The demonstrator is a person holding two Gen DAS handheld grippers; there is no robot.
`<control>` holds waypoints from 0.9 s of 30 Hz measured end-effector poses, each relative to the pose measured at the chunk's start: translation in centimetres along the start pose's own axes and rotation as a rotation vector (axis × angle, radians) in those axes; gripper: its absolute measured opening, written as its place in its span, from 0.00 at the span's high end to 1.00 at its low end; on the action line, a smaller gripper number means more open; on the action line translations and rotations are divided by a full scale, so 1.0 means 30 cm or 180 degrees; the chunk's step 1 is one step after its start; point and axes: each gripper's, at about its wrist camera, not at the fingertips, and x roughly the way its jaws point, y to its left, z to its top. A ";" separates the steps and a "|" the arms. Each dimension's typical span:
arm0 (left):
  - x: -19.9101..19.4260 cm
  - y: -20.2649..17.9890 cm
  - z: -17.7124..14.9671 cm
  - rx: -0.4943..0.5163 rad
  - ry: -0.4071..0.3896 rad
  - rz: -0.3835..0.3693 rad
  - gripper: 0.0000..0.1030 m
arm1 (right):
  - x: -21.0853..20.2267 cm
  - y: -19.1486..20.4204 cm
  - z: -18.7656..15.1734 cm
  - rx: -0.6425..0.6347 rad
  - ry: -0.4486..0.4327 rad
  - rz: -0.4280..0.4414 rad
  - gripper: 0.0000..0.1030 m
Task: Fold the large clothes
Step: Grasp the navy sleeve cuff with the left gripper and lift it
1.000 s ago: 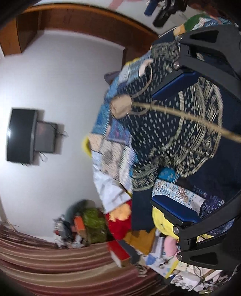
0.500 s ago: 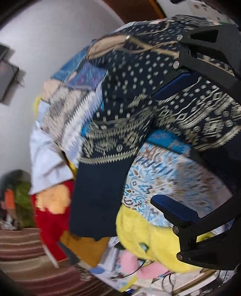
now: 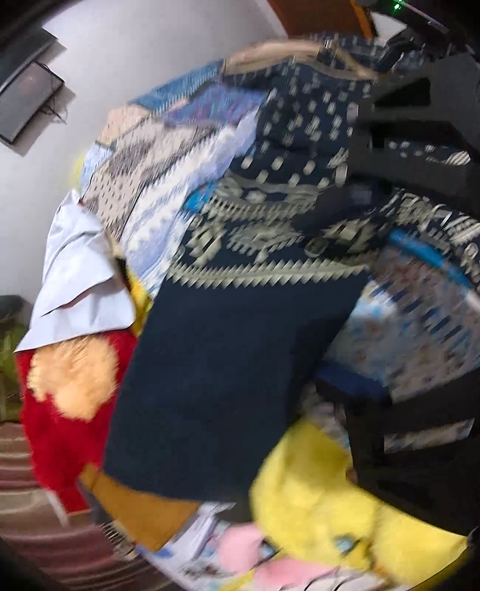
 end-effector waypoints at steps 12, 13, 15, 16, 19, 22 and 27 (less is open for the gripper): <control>-0.181 -0.244 0.049 0.0988 -0.0751 0.0401 0.97 | -0.037 0.053 -0.040 -0.0149 -0.0058 -0.0041 0.00; -0.207 -0.278 0.042 0.1089 -0.0785 0.0350 0.97 | -0.066 0.040 -0.044 -0.0107 -0.0076 -0.0016 0.00; -0.248 -0.354 0.025 0.1252 -0.0813 0.0196 0.97 | -0.125 0.015 -0.061 0.0000 -0.0177 0.0041 0.00; -0.264 -0.390 0.010 0.1319 -0.0805 0.0068 0.97 | -0.148 0.002 -0.066 0.0027 -0.0211 0.0038 0.00; -0.272 -0.486 -0.051 0.1502 -0.0714 -0.0198 0.97 | -0.236 -0.035 -0.098 0.0064 -0.0362 -0.0106 0.00; -0.217 -0.577 -0.131 0.1679 -0.0505 -0.0361 0.97 | -0.323 -0.081 -0.141 0.0093 -0.0463 -0.0227 0.00; -0.074 -0.666 -0.304 0.1819 0.0061 -0.0637 0.97 | -0.412 -0.187 -0.197 0.0217 -0.0537 -0.0351 0.00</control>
